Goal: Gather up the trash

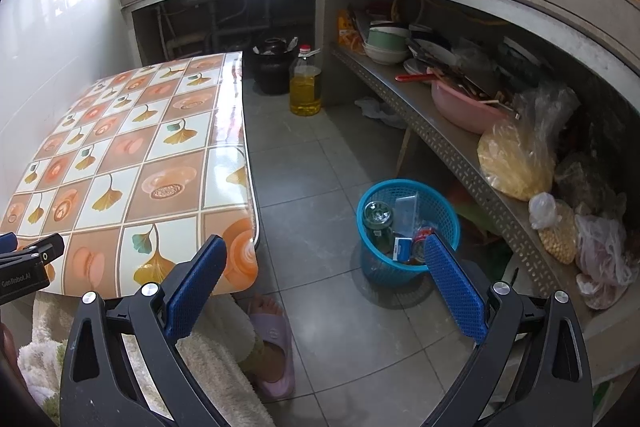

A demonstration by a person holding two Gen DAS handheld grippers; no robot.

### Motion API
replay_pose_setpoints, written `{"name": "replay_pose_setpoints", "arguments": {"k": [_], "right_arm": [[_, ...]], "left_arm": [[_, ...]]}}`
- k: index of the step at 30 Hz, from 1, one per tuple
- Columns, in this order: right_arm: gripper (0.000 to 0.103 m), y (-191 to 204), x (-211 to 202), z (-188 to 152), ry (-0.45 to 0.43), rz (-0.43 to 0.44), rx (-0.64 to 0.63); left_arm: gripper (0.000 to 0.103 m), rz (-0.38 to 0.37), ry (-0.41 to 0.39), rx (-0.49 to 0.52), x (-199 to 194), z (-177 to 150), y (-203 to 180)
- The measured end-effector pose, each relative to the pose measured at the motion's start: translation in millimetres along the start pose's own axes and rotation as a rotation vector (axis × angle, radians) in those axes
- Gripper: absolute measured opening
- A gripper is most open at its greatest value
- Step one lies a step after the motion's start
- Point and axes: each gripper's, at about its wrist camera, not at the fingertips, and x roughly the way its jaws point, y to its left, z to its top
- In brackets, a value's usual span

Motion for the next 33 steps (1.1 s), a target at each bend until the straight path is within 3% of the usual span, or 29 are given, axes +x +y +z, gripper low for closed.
{"name": "replay_pose_setpoints", "arguments": {"k": [33], "right_arm": [[0.095,6.5,-4.1,-3.1,-0.009,-0.011,-0.008]], "left_arm": [[0.097,-0.001,0.01,0.016,0.4,1.4,-5.3]]}}
